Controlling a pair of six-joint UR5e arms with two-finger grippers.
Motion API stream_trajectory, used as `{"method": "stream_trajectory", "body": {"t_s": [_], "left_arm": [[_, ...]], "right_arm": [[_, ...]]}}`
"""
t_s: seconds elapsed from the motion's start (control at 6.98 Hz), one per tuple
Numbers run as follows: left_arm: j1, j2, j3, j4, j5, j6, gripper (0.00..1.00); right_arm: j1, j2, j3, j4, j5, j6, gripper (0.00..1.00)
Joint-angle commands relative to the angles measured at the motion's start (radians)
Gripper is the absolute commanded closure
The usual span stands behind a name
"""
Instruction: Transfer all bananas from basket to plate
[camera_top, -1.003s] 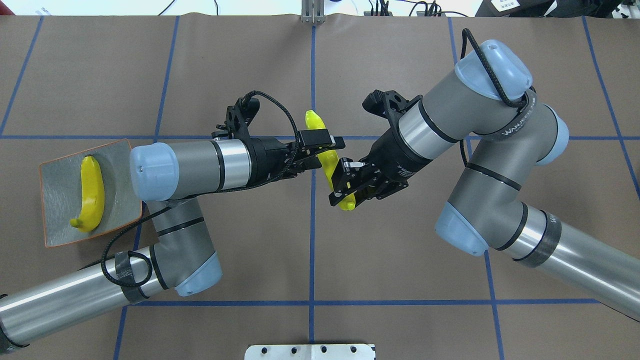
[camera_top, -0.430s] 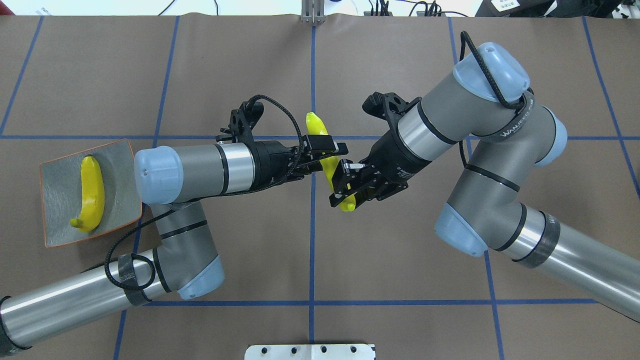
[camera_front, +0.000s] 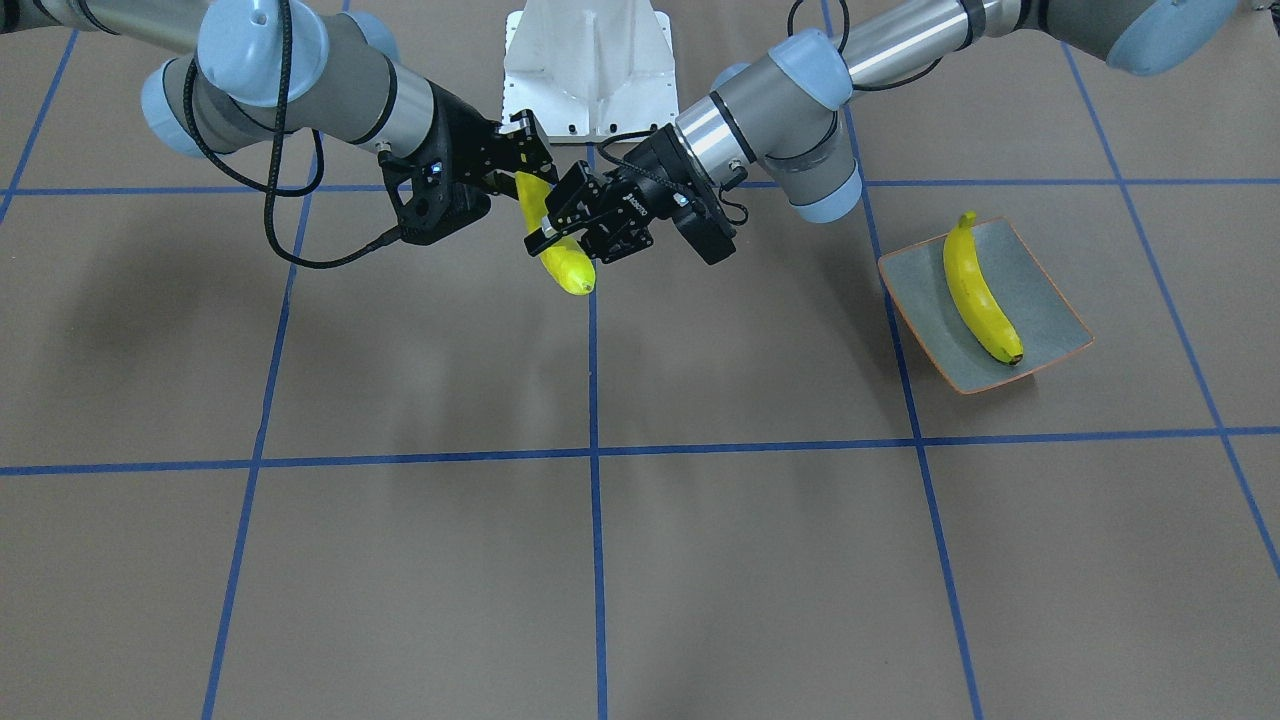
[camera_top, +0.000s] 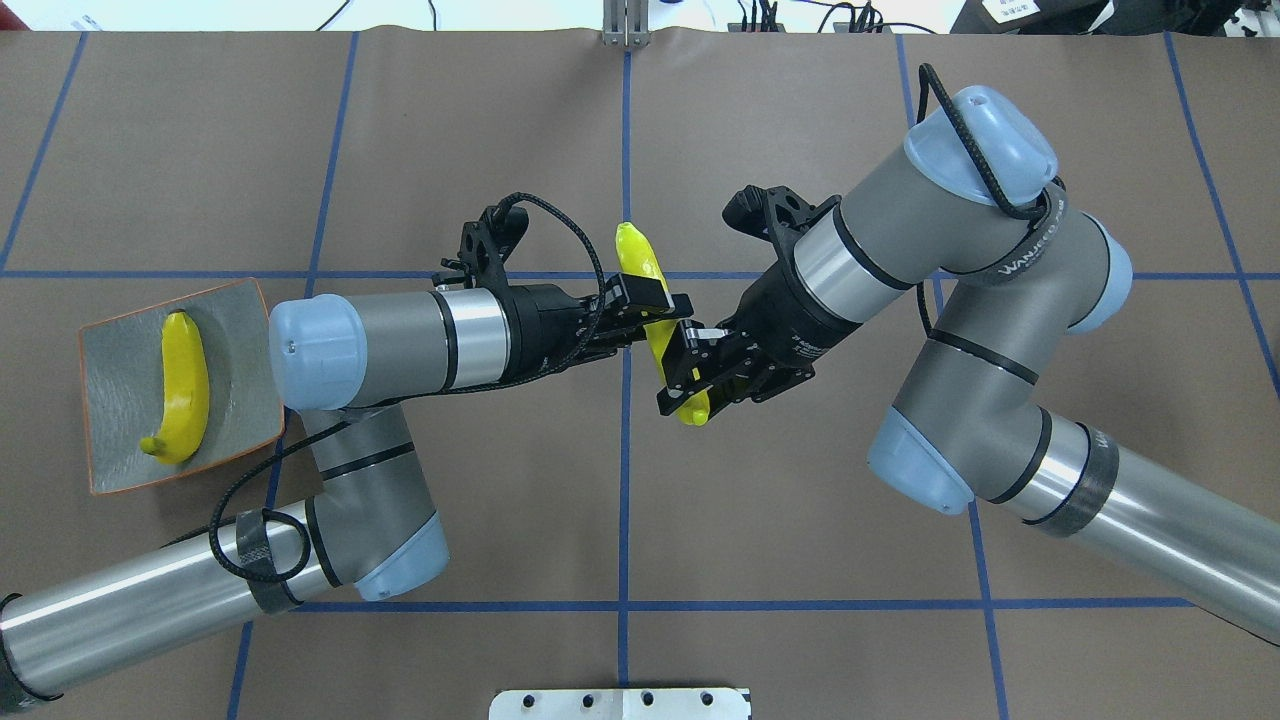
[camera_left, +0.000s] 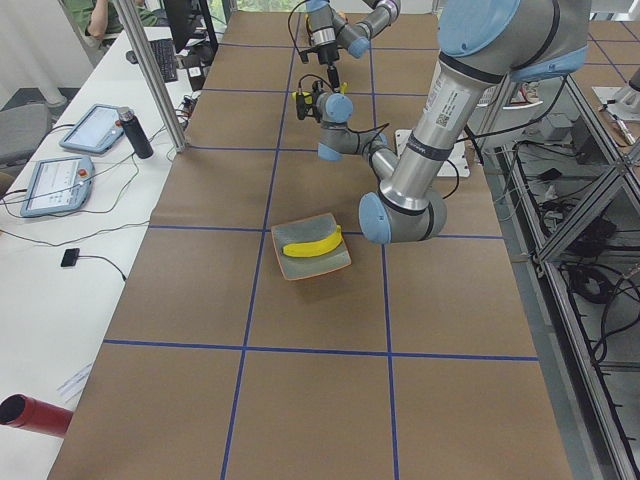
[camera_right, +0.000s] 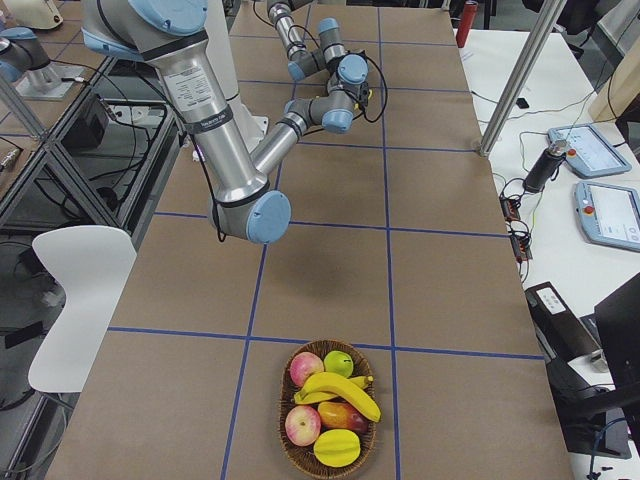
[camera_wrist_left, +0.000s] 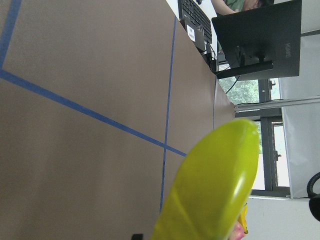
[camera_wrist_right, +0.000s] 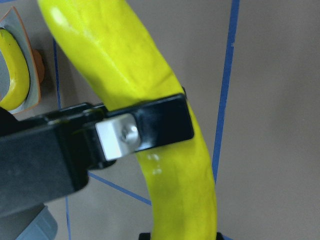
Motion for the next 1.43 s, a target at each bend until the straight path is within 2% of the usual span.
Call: {"method": "stream_trajectory", "body": {"t_s": [0.0,0.14,0.57,1.0,1.15,1.29], "left_arm": [[-0.003,0.000,-0.003,-0.002,-0.003,-0.006,1.00],[-0.003,0.000,-0.003,-0.002,-0.003,-0.006,1.00],[-0.003,0.001,0.000,-0.002,-0.003,-0.006,1.00],[-0.038,0.004,0.043,0.001,-0.004,-0.006,1.00],[-0.067,0.011,0.049,0.003,-0.010,-0.003,1.00],[-0.083,0.050,0.047,0.001,-0.042,0.002,1.00]], "right_arm": [[-0.002,0.000,-0.001,-0.001,-0.005,0.002,0.29],[-0.002,0.000,-0.001,-0.001,-0.006,0.027,0.00],[-0.001,-0.003,0.005,-0.001,-0.005,0.045,0.00],[0.010,-0.036,0.082,0.002,0.004,0.082,0.00],[0.022,-0.073,0.122,0.003,0.006,0.082,0.00],[0.085,-0.096,0.128,0.002,0.014,0.082,0.00]]}}
